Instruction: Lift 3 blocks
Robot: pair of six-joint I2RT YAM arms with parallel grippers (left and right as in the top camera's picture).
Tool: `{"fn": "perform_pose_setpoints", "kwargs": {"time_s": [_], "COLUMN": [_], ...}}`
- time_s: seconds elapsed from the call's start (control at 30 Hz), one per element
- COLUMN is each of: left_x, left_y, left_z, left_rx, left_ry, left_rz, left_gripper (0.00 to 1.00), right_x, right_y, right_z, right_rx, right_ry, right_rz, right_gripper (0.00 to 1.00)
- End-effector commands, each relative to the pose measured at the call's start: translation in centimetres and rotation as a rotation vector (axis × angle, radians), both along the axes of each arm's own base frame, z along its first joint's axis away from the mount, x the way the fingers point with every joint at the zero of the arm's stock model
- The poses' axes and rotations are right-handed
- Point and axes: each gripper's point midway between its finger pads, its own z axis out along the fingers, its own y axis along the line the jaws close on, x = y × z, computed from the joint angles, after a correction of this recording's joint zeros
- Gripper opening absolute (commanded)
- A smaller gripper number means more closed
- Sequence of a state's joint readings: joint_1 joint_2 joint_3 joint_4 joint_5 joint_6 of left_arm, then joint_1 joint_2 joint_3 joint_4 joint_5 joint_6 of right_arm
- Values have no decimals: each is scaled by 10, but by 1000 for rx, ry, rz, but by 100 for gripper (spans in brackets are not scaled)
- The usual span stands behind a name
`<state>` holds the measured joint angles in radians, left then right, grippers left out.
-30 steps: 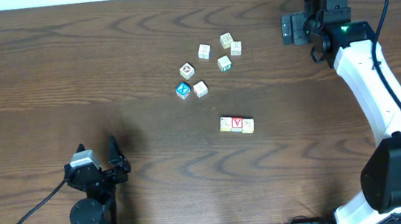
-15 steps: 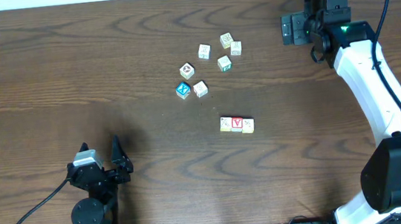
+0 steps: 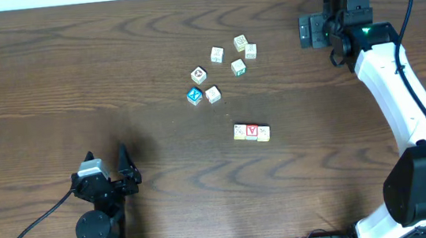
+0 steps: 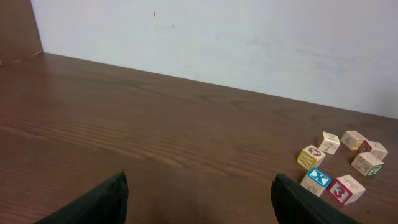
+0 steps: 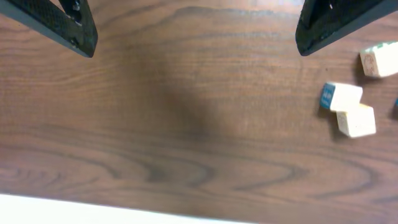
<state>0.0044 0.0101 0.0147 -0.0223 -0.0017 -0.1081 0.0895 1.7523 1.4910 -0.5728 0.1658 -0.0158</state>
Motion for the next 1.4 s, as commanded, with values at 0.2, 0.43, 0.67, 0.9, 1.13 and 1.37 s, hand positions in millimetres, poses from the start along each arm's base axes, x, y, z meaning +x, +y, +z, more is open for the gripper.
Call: {"fn": "perform_pose_setpoints", "kwargs": {"time_s": [0.2, 0.43, 0.67, 0.9, 1.13, 1.37], "left_x": [-2, -2, -2, -2, -2, -2], "left_y": [0, 0, 0, 0, 0, 0], "left_z": [-16, -16, -16, -16, -16, -16], "left_rx": [-8, -8, -8, -8, -8, -8], "left_ry": [55, 55, 55, 55, 55, 55], "left_rz": [5, 5, 5, 5, 5, 5], "left_gripper": [74, 74, 74, 74, 74, 74], "right_x": [-85, -164, -221, -242, -249, -248], "right_y": [44, 34, 37, 18, 5, 3], "right_z": [120, 216, 204, 132, 80, 52], "right_rx": [7, 31, 150, 152, 165, 181], "right_ry": [-180, -520, -863, -1015, -1042, -1027], "right_rz": [131, 176, 331, 264, 203, 188], "right_gripper": [99, 99, 99, 99, 99, 99]}}
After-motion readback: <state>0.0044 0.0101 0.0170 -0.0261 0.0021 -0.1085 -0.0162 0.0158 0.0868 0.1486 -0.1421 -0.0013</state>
